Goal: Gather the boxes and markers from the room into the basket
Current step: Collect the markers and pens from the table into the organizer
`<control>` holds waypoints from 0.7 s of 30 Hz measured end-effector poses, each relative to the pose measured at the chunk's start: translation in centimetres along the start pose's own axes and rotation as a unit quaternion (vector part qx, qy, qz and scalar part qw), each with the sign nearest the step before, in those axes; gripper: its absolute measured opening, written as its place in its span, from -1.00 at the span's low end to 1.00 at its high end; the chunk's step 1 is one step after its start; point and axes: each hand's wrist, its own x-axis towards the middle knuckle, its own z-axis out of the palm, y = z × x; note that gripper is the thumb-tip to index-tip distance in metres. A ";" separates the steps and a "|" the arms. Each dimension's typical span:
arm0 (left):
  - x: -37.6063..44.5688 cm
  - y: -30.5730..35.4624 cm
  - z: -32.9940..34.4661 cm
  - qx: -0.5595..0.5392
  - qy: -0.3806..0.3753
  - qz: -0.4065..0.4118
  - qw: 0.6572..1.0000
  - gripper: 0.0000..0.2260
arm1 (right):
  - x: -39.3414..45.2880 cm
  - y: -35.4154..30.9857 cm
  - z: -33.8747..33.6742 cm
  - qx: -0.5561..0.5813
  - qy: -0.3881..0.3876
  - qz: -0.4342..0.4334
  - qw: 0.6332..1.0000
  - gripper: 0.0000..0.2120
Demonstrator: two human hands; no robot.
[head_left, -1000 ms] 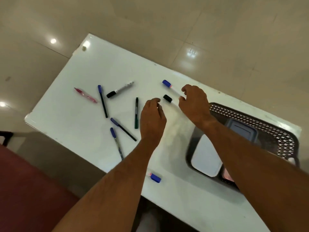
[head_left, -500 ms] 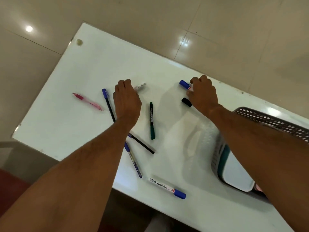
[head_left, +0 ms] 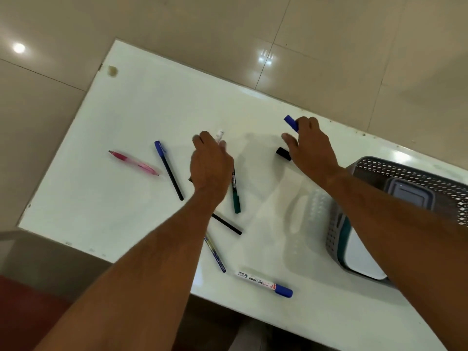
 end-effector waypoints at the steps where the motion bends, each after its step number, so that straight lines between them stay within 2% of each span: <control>1: -0.6 0.5 0.1 0.012 -0.030 -0.015 0.999 -0.73 | -0.5 0.1 0.0 0.002 -0.014 -0.006 1.000 -0.62; 3: -1.6 1.2 0.4 0.044 -0.095 -0.039 0.994 -0.66 | -1.4 0.3 0.2 -0.007 -0.042 -0.015 0.999 -0.53; 6: -2.5 1.3 1.1 0.060 -0.133 -0.046 0.988 -0.74 | -2.8 0.6 0.8 -0.044 -0.084 -0.023 0.995 -0.59; 10: -3.3 1.3 1.6 0.061 -0.123 -0.033 0.990 -0.86 | -3.9 0.4 1.7 -0.057 -0.094 -0.011 0.994 -0.74; 15: -4.2 1.8 2.0 0.053 -0.091 0.010 0.994 -0.79 | -4.4 0.0 1.9 -0.048 -0.077 0.010 0.996 -0.81; 21: -6.1 4.7 2.7 -0.058 -0.077 0.001 0.995 -0.90 | -5.3 -0.2 0.1 0.074 -0.004 0.072 0.995 -0.80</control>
